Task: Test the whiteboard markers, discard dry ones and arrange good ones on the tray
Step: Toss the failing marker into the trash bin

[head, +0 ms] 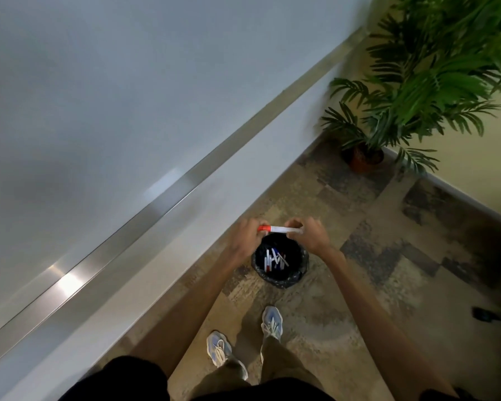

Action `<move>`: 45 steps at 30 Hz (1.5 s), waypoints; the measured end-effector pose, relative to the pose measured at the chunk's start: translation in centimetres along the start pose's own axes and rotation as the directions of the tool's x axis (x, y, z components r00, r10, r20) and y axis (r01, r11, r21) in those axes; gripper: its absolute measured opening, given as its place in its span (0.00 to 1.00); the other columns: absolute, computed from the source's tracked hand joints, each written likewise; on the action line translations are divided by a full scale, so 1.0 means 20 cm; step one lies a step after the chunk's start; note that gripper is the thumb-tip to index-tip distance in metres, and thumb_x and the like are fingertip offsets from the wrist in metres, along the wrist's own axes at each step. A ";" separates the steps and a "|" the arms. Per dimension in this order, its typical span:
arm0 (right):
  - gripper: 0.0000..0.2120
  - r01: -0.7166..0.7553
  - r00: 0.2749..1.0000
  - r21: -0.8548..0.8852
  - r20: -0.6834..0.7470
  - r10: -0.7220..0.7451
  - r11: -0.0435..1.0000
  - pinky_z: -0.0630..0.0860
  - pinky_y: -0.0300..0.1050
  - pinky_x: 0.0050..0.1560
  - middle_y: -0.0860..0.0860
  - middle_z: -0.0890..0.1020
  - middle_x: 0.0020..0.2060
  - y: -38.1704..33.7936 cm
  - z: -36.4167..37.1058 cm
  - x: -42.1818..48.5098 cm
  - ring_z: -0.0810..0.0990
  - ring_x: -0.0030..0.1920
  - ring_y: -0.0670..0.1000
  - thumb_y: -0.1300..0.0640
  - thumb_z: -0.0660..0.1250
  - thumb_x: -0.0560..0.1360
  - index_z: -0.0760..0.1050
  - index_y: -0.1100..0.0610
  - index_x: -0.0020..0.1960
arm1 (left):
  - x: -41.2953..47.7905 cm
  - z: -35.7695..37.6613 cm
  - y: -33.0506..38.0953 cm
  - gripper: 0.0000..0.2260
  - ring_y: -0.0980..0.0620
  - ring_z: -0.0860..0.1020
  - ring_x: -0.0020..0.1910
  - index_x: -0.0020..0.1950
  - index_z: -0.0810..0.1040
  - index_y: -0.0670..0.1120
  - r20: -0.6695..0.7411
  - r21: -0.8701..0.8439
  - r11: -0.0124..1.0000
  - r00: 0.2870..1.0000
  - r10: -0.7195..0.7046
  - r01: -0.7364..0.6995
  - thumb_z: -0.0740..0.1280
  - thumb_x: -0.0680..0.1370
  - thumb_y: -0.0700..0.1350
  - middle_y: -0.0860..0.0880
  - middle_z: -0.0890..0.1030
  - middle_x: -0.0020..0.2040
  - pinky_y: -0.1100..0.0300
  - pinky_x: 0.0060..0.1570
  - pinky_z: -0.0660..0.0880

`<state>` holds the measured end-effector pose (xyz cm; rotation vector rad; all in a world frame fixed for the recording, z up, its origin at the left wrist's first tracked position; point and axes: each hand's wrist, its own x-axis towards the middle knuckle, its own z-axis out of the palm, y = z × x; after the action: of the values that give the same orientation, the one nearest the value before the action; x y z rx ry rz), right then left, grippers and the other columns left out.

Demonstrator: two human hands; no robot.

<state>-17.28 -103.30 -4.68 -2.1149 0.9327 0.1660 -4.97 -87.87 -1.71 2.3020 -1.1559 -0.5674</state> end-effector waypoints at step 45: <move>0.15 0.102 0.987 -0.090 -0.119 -0.112 0.991 0.77 0.47 0.56 0.53 0.84 0.56 0.00 0.05 0.30 0.82 0.55 0.55 0.51 0.64 0.80 0.79 0.57 0.62 | 0.23 0.32 0.03 0.17 0.42 0.76 0.61 0.68 0.73 0.42 -0.252 -0.091 0.981 0.949 -0.190 0.172 0.54 0.85 0.48 0.42 0.77 0.65 0.50 0.59 0.72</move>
<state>-12.79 -105.97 -7.72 -2.2685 0.8948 0.0192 -6.45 -93.51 -6.93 2.3536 -0.7952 -0.3486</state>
